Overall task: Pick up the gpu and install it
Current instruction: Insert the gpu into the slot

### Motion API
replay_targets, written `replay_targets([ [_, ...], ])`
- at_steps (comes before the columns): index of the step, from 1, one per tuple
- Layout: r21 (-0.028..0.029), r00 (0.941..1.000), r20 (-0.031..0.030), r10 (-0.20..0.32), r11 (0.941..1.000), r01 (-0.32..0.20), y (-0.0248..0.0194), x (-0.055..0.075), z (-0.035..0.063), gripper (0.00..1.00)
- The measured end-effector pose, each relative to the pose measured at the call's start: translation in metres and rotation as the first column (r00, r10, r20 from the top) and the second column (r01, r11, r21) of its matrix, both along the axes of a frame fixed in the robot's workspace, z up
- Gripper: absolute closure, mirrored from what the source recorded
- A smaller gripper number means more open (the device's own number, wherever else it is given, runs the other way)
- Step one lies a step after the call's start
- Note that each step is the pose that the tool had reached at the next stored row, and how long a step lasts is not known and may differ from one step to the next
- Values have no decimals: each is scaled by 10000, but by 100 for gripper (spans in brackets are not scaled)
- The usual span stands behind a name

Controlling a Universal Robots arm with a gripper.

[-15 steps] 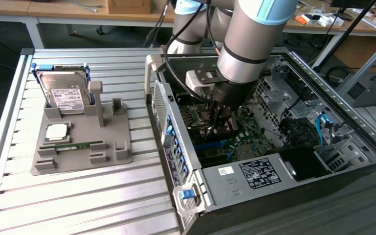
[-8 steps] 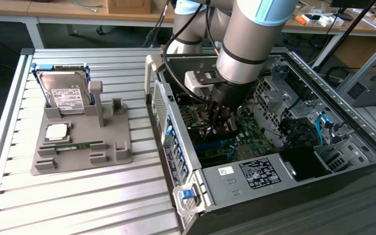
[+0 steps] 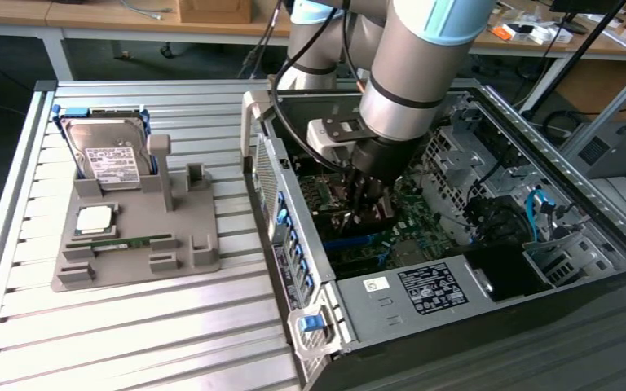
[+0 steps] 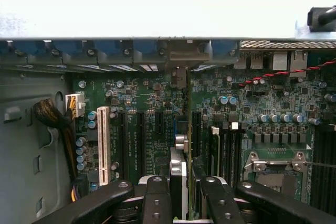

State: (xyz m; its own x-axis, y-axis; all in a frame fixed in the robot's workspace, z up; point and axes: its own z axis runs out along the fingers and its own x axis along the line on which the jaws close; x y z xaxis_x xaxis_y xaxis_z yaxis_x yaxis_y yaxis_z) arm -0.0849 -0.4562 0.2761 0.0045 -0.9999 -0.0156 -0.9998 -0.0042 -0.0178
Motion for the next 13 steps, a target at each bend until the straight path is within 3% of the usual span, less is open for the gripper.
replay_targets([
  [13,-2,10000,0,0,10000,0,0,0,-36,73],
])
